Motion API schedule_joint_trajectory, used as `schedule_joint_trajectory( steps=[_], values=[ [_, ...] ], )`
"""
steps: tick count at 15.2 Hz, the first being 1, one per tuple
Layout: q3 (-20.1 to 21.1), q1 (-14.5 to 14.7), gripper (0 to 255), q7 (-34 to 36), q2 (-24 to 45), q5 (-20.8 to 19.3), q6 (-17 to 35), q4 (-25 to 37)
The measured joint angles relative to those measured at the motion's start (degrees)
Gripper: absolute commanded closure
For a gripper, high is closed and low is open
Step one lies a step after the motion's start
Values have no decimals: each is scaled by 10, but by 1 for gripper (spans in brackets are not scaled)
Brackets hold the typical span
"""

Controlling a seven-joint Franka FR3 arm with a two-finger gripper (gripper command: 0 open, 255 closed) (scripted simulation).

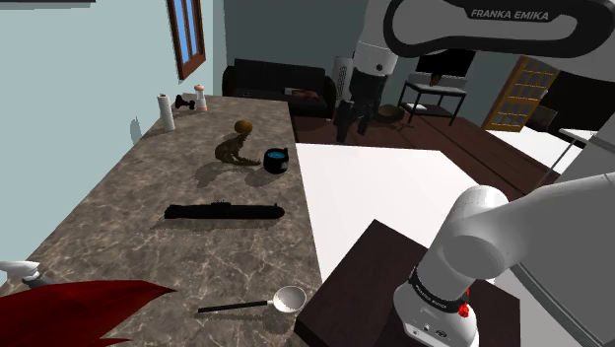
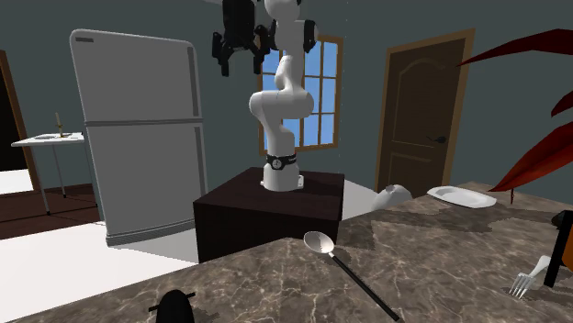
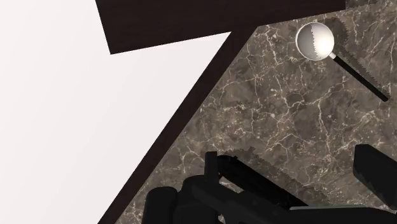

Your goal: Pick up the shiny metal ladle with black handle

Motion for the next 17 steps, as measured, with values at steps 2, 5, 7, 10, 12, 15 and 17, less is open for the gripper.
schedule_joint_trajectory(
  steps=[2, 5, 7, 10, 12, 15, 17],
  values=[
    [1, 3, 0, -3, 2, 1, 9, -7],
    [7, 19, 0, -16, 14, 10, 57, -42],
    [10, 30, 0, -30, 27, 15, 94, -66],
    [17, 50, 0, -49, 66, 26, 155, -87],
    [19, 62, 0, -64, 81, 32, 197, -113],
    [28, 84, 0, -82, 121, 44, 256, -132],
    [33, 98, 0, -95, 154, 52, 300, -140]
  ],
)
